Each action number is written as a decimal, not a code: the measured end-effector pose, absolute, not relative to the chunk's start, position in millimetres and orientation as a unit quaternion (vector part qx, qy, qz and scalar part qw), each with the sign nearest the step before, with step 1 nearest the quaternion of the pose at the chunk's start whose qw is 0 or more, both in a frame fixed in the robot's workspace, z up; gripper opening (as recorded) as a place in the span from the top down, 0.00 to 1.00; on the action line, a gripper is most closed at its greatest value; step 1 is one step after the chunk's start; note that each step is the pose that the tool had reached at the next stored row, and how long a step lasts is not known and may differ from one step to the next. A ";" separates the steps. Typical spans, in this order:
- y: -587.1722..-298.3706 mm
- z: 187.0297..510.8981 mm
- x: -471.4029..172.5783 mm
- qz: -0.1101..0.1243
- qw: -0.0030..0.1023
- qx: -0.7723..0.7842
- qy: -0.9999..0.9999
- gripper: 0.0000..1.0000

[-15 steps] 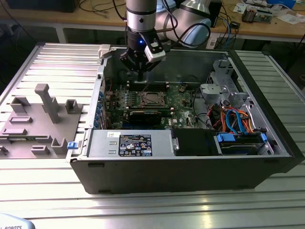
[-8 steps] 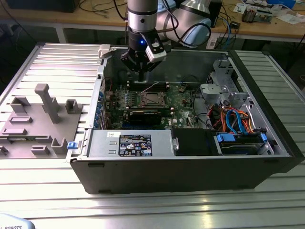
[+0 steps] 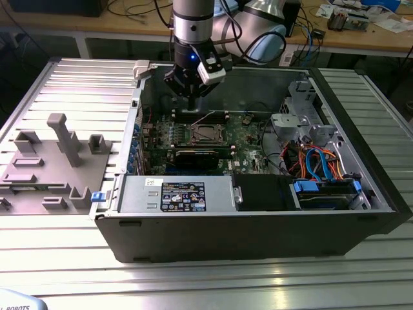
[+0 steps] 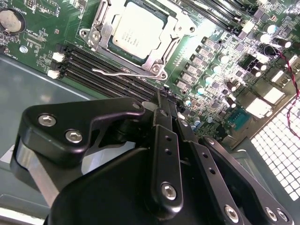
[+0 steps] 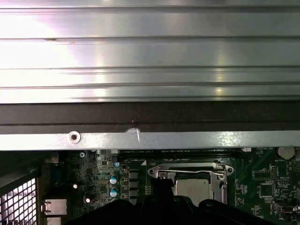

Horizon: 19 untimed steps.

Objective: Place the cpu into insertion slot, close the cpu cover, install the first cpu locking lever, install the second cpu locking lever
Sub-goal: 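Install the first cpu locking lever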

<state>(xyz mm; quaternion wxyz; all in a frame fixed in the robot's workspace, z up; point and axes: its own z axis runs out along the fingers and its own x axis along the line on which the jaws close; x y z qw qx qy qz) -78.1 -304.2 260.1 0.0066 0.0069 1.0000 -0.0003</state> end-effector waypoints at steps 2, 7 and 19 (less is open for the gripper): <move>-304.2 259.9 -77.1 0.000 0.007 0.007 1.000 0.89; -304.0 257.4 -74.8 0.000 0.007 0.007 1.000 0.89; -303.1 250.6 -68.8 0.000 0.007 0.007 1.000 0.89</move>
